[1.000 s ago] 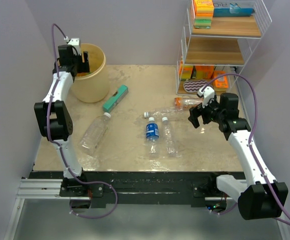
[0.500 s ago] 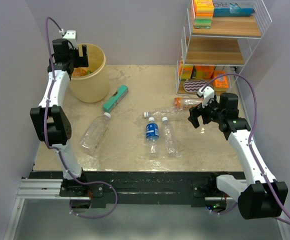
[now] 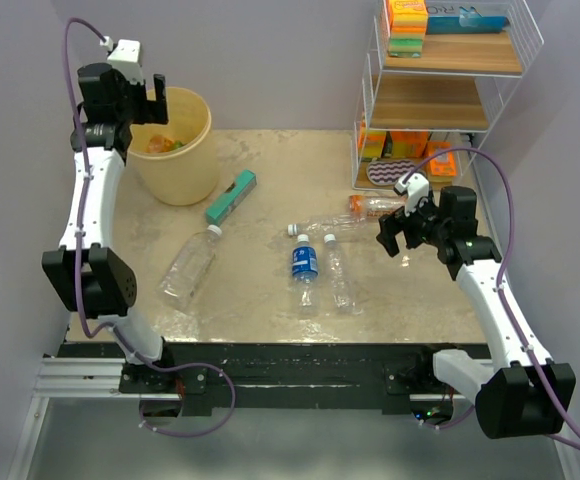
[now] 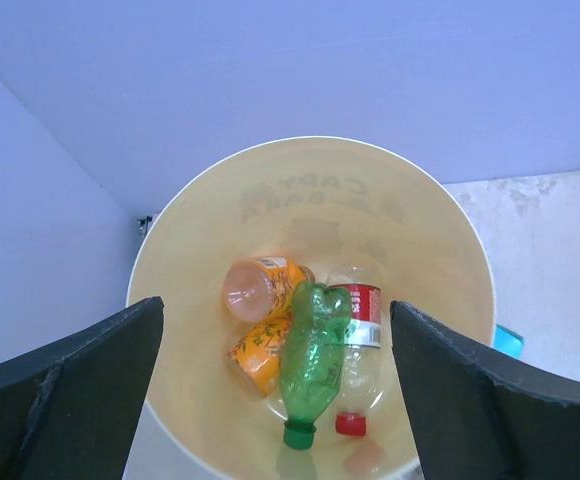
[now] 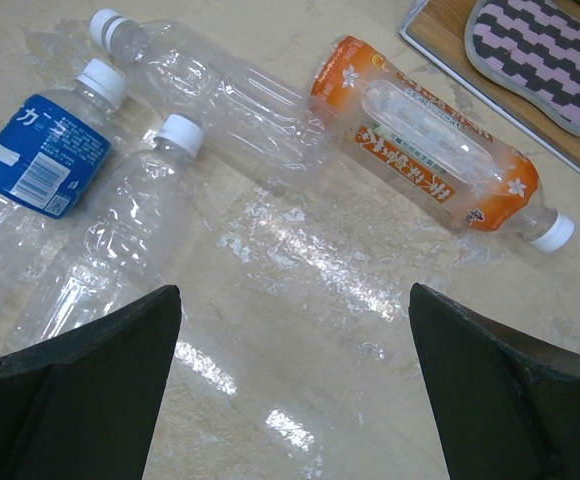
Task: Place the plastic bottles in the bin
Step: Pick up the plastic bottle at the center of the board.
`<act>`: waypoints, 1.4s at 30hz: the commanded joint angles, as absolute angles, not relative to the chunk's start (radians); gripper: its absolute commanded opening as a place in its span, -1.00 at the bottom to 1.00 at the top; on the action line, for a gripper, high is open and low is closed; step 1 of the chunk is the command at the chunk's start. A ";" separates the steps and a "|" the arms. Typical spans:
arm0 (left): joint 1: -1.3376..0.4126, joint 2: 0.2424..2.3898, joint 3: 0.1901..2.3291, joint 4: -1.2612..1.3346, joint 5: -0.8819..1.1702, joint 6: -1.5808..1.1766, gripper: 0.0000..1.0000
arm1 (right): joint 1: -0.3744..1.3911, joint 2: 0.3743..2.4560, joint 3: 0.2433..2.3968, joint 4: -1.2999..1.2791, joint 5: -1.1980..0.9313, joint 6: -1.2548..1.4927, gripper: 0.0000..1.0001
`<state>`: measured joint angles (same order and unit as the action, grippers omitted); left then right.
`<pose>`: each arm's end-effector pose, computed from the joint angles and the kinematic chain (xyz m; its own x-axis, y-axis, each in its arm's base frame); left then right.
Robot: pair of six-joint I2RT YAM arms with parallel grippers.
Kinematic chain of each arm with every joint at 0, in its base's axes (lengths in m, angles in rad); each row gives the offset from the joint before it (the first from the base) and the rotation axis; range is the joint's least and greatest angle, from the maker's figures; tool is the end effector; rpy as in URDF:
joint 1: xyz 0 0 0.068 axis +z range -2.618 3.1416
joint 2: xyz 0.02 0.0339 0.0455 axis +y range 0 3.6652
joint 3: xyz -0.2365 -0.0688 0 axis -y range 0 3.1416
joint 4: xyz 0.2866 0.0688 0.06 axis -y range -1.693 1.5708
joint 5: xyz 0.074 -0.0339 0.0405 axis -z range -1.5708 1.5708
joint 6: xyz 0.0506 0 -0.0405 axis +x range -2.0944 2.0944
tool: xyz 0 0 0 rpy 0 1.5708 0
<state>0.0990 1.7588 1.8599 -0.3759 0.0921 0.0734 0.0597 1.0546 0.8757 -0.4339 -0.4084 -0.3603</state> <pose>0.4612 0.0411 0.4007 -0.2701 0.0466 -0.9617 0.0095 0.9989 0.0457 0.2928 0.0376 0.2580 -0.4036 -0.3483 -0.8460 -0.5571 0.8271 -0.0747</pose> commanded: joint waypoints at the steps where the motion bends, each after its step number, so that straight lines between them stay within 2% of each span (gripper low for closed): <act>1: 0.106 1.642 1.836 -0.446 0.178 0.149 0.99 | 0.057 1.045 0.873 -0.414 -0.388 -0.356 0.98; 11: 0.106 1.505 1.796 -0.711 0.415 0.227 0.99 | 0.057 1.107 0.949 -0.436 -0.325 -0.380 0.98; 20: 0.106 1.339 1.577 -0.741 0.583 0.273 0.99 | 0.057 1.316 1.158 -0.541 -0.204 -0.537 0.98; 42: 0.104 1.232 1.445 -0.818 0.638 0.348 0.99 | 0.055 1.718 1.566 -0.833 -0.075 -0.995 0.98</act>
